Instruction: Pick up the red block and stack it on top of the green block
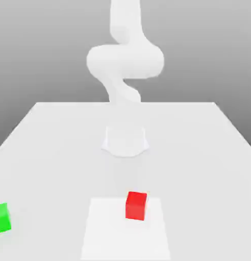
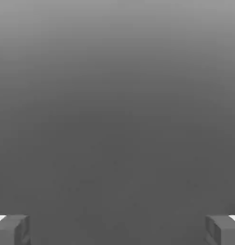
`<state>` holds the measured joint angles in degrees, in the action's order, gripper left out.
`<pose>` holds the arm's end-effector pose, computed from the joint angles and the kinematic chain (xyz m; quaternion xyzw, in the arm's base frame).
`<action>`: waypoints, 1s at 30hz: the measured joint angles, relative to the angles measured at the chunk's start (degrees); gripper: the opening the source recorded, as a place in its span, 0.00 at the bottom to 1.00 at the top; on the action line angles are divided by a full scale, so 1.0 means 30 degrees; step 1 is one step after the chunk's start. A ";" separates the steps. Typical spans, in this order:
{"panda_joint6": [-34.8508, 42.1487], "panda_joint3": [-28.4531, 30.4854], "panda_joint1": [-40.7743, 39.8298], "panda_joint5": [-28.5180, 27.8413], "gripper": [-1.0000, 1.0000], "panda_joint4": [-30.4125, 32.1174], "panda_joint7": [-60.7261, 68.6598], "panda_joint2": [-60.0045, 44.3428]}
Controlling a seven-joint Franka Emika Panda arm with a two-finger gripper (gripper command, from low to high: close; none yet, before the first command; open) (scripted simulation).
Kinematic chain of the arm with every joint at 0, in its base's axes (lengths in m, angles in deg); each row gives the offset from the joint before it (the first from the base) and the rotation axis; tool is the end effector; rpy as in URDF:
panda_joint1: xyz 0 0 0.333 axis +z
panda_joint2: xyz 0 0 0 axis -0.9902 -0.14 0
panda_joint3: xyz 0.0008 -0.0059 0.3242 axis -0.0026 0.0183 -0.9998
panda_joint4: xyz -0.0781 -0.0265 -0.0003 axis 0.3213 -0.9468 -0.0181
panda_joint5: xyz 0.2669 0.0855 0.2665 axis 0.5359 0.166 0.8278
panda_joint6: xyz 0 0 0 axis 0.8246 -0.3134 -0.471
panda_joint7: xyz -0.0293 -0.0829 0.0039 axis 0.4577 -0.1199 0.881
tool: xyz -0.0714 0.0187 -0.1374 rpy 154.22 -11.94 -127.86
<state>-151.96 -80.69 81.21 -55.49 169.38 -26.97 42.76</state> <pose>0.3969 0.0065 0.6308 -0.8591 0.3712 -0.3260 0.1340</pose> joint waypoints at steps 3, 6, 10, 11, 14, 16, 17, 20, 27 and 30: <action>-0.1366 -0.0556 -0.0276 -0.0168 0.50 0.1526 -0.0833 -0.2016; -0.2690 -0.1009 -0.0510 -0.0308 0.50 0.3002 -0.1626 -0.3990; -0.4473 -0.1464 -0.0730 -0.0423 0.50 0.4990 -0.2639 -0.6660; -0.4937 -0.1564 -0.0775 -0.0428 0.50 0.5501 -0.2886 -0.7354; -0.6413 -0.1786 -0.0813 -0.0341 0.50 0.7100 -0.3587 -0.9563; -0.7512 -0.1871 -0.0725 -0.0091 0.50 0.8248 -0.3963 -1.1205; -0.8113 -0.1929 -0.0656 0.0170 0.50 0.8859 -0.4075 -1.2097; -0.9849 -0.1864 -0.0609 -0.0100 0.50 0.9170 -0.4551 -1.4299; -1.2736 -0.0610 0.0310 -0.1496 0.00 0.8781 -0.5594 -1.7709; -1.2755 -0.0617 0.0303 -0.1540 0.00 0.8781 -0.5638 -1.7710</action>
<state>-190.23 -82.54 82.12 -60.10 195.73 -43.89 -10.36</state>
